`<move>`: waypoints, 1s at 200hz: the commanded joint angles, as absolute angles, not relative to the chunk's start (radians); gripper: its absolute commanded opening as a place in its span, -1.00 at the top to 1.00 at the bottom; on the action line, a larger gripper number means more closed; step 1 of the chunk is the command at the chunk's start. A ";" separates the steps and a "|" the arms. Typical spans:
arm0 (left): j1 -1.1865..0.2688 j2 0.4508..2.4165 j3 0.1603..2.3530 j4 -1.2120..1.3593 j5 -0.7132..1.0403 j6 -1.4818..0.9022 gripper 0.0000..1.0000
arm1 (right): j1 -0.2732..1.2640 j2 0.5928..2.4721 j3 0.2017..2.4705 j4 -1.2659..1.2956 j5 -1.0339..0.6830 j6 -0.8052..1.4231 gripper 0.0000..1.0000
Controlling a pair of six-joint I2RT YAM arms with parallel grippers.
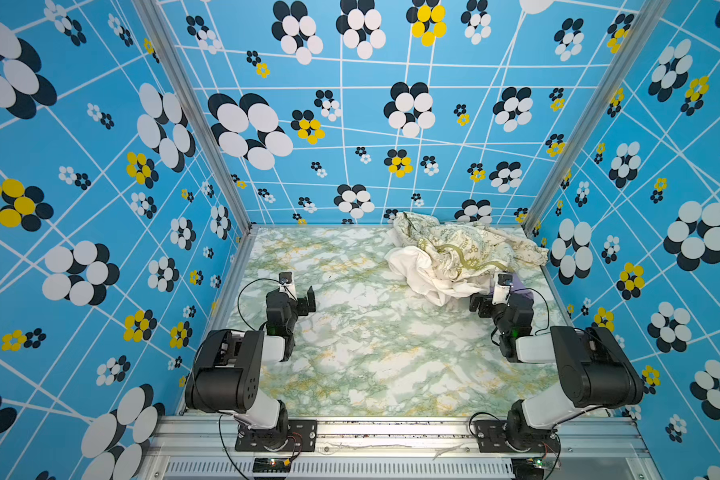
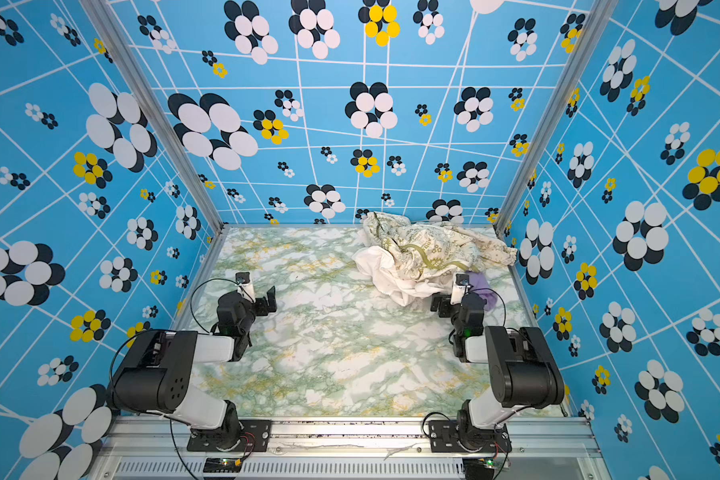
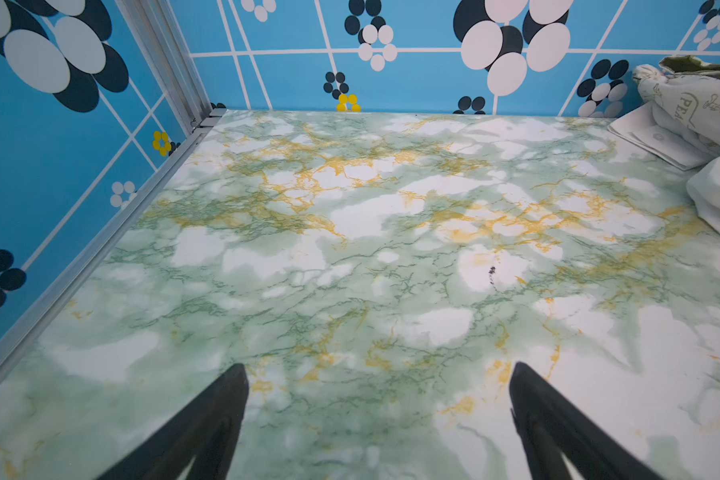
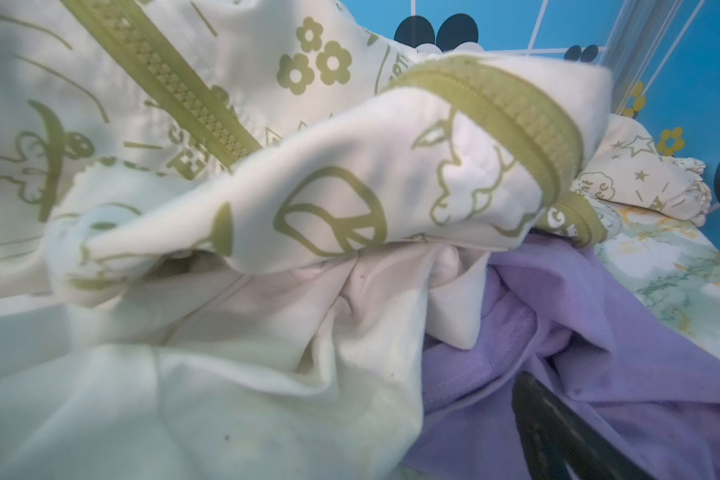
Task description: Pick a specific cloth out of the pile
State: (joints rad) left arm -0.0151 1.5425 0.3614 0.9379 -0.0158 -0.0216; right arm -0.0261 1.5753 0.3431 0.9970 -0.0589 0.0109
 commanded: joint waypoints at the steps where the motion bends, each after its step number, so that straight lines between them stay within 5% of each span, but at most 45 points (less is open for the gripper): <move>1: -0.019 1.548 0.378 0.926 -0.032 -0.014 -0.98 | -0.023 1.559 0.356 0.979 -0.066 0.003 -0.99; 200: -0.018 1.549 0.380 0.922 -0.032 -0.014 -0.99 | -0.021 1.557 0.373 0.943 0.078 0.053 -0.99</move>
State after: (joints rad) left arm -0.0151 1.5425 0.3614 0.9375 -0.0231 -0.0216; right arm -0.0261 1.5753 0.3550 0.9501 0.0498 0.0406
